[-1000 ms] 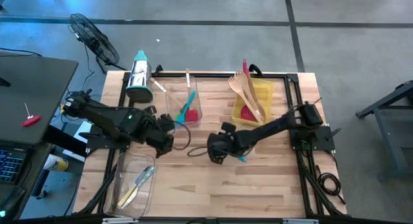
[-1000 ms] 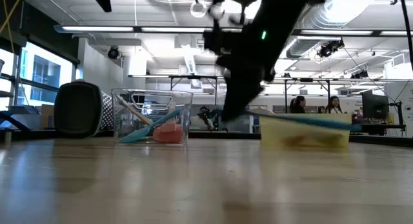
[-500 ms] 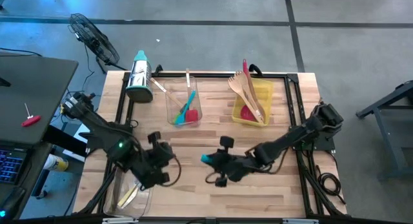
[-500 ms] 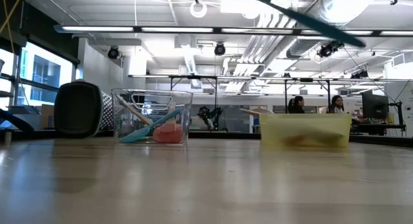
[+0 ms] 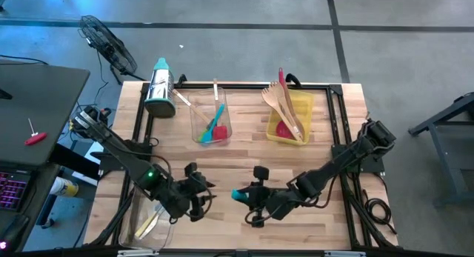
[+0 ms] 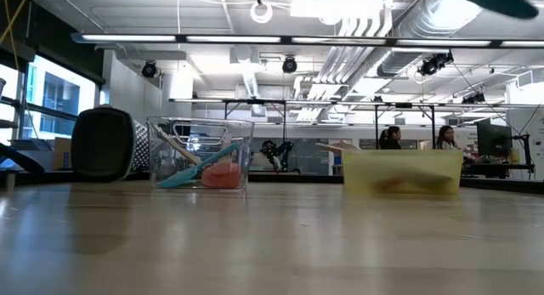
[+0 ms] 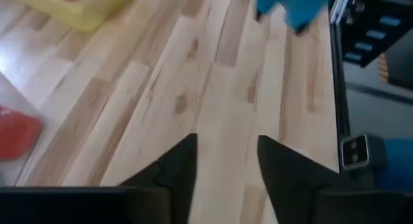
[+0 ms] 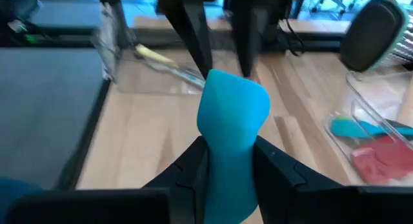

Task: Pick & Place Kitchen Items
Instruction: Put the blue spatula into the top transparent bin

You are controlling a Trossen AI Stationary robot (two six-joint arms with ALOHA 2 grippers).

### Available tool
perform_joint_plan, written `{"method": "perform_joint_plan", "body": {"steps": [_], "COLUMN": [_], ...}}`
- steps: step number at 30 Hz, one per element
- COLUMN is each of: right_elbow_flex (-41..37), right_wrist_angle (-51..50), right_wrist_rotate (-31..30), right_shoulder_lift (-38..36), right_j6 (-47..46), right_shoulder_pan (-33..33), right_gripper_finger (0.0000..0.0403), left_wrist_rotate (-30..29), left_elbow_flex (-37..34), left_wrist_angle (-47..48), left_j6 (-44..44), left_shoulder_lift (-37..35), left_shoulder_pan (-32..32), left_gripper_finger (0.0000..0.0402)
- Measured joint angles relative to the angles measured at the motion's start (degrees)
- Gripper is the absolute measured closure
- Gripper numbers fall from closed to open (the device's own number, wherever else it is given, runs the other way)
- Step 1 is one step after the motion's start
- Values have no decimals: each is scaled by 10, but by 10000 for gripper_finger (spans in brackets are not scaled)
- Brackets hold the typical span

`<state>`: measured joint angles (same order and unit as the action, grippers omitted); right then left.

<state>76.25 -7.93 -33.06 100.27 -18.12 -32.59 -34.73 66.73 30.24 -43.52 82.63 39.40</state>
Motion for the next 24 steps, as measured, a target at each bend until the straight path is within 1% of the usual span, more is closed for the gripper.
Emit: {"method": "perform_joint_plan", "body": {"steps": [3, 7, 13, 18, 21, 24], "right_elbow_flex": [0, 0, 0, 0, 0, 0], "right_wrist_angle": [41, 119, 190, 229, 238, 236], "right_wrist_rotate": [2, 15, 17, 16, 16, 17], "right_shoulder_lift": [0, 0, 0, 0, 0, 0], "right_j6": [20, 83, 170, 215, 228, 229], "right_shoulder_pan": [-7, -17, -29, -32, -32, -29], "right_gripper_finger": [319, 319, 319, 319, 319, 319], "left_wrist_rotate": [-18, -22, -16, -8, -26, -27], "left_elbow_flex": [-15, -34, -36, -36, -36, -37], "left_wrist_angle": [-72, -203, -311, -397, -446, -503], "left_j6": [39, 111, 203, 274, 332, 390], "left_shoulder_lift": [0, 9, 44, 87, 110, 129], "left_shoulder_pan": [0, 0, 0, 0, 0, 0], "left_gripper_finger": [213, 188, 183, 183, 183, 183]}}
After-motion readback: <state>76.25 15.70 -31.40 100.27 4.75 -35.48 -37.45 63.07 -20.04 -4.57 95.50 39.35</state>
